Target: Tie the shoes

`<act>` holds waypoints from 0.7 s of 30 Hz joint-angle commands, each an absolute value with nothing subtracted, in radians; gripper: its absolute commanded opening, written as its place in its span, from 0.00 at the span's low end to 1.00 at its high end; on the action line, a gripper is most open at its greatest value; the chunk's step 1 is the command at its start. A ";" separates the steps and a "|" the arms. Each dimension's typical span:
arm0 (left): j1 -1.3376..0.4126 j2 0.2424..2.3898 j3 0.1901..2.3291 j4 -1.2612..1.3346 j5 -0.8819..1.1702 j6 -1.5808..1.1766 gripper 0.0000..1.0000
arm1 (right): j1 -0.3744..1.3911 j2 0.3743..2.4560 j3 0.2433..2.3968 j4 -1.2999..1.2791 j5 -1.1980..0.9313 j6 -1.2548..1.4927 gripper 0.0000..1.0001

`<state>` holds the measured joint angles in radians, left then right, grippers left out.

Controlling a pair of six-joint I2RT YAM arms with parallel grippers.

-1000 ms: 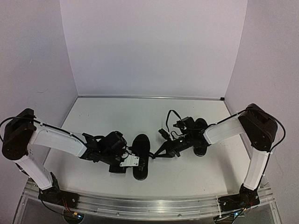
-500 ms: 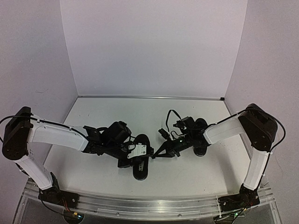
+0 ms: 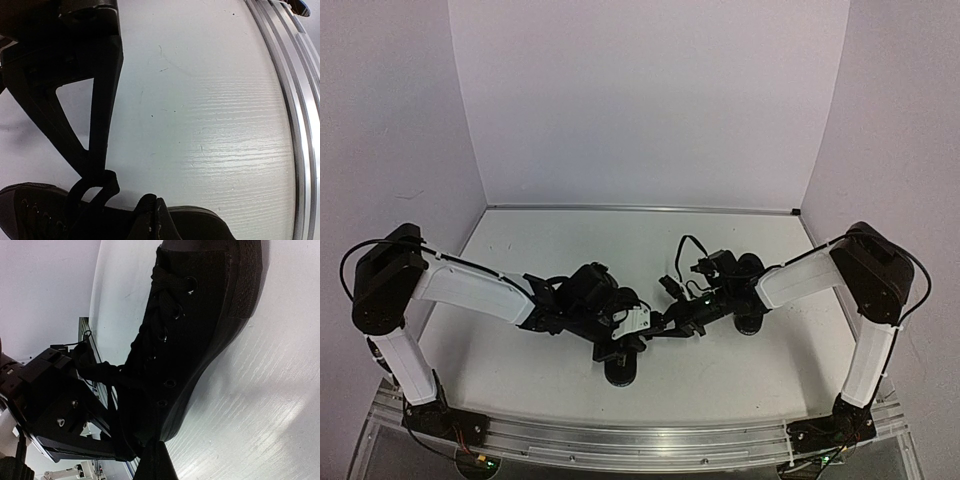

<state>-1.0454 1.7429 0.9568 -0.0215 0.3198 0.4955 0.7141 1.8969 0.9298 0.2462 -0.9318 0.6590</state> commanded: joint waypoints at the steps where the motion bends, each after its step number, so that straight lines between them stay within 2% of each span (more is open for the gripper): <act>1: -1.059 1.761 1.007 0.042 0.334 0.474 0.05 | 0.718 1.880 0.954 0.272 -0.922 0.662 0.00; 6: -1.063 1.713 0.986 0.089 0.320 0.443 0.11 | 0.718 1.879 0.949 0.273 -0.920 0.661 0.00; 10: -1.070 1.677 1.008 0.029 0.338 0.445 0.35 | 0.718 1.881 0.947 0.273 -0.920 0.659 0.00; 14: -1.070 1.565 0.958 0.043 0.336 0.422 0.49 | 0.718 1.879 0.946 0.273 -0.920 0.658 0.00; 18: -1.053 1.420 0.903 0.041 0.302 0.389 0.57 | 0.716 1.876 0.944 0.272 -0.921 0.659 0.01; 21: -1.000 1.335 0.871 0.035 0.287 0.331 0.59 | 0.713 1.868 0.936 0.272 -0.922 0.659 0.06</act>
